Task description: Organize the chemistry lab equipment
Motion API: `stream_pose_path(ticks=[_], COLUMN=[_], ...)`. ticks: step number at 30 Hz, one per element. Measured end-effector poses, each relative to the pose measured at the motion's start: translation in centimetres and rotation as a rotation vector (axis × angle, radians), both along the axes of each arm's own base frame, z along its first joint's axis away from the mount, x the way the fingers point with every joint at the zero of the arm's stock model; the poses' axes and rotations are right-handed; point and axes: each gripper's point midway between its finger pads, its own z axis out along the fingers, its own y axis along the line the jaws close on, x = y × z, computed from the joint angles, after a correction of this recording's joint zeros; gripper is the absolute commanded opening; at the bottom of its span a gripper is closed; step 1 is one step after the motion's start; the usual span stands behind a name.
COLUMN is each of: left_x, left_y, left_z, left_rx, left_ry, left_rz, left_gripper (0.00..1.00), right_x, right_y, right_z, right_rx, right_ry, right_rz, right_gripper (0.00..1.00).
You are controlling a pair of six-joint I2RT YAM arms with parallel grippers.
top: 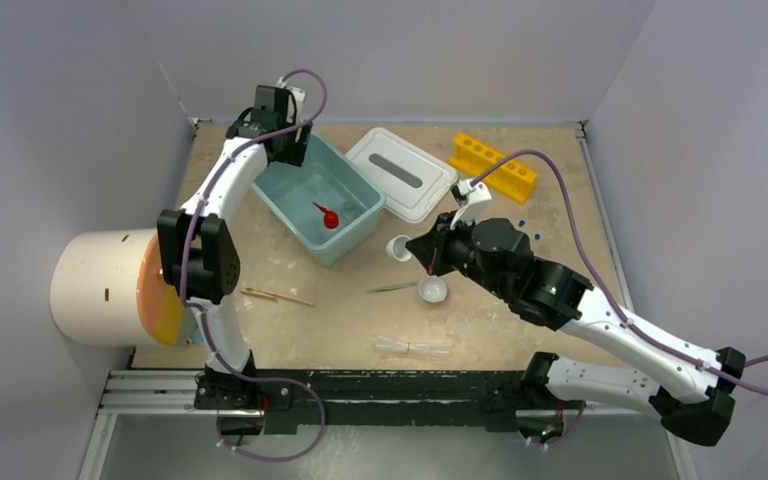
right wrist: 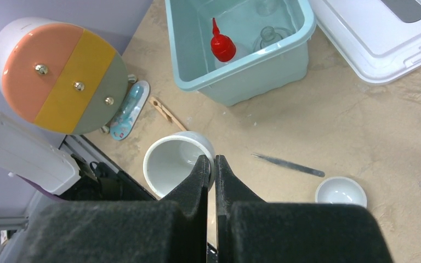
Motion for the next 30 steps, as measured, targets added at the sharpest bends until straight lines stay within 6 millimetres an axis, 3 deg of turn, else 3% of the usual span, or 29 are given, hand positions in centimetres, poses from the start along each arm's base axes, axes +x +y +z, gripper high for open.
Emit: stream_pose_path(ticks=[9, 13, 16, 24, 30], left_x=[2.5, 2.4, 2.4, 2.4, 1.0], left_y=[1.3, 1.7, 2.0, 2.5, 2.1], left_z=[-2.8, -4.9, -5.2, -5.1, -5.0], left_rx=[-0.012, -0.009, -0.009, -0.017, -0.044], left_ry=[0.061, 0.116, 0.121, 0.111, 0.149], left_rz=[0.019, 0.025, 0.031, 0.044, 0.025], left_gripper=[0.72, 0.69, 0.67, 0.45, 0.26], right_x=[-0.4, -0.4, -0.4, 0.1, 0.2], right_y=[-0.7, -0.8, -0.7, 0.0, 0.0], right_z=[-0.6, -0.7, -0.7, -1.5, -1.5], right_rx=[-0.027, -0.031, -0.032, -0.055, -0.058], right_ry=[0.016, 0.018, 0.019, 0.025, 0.019], right_rz=[-0.003, -0.004, -0.004, 0.0, 0.002], right_gripper=[0.0, 0.0, 0.0, 0.0, 0.0])
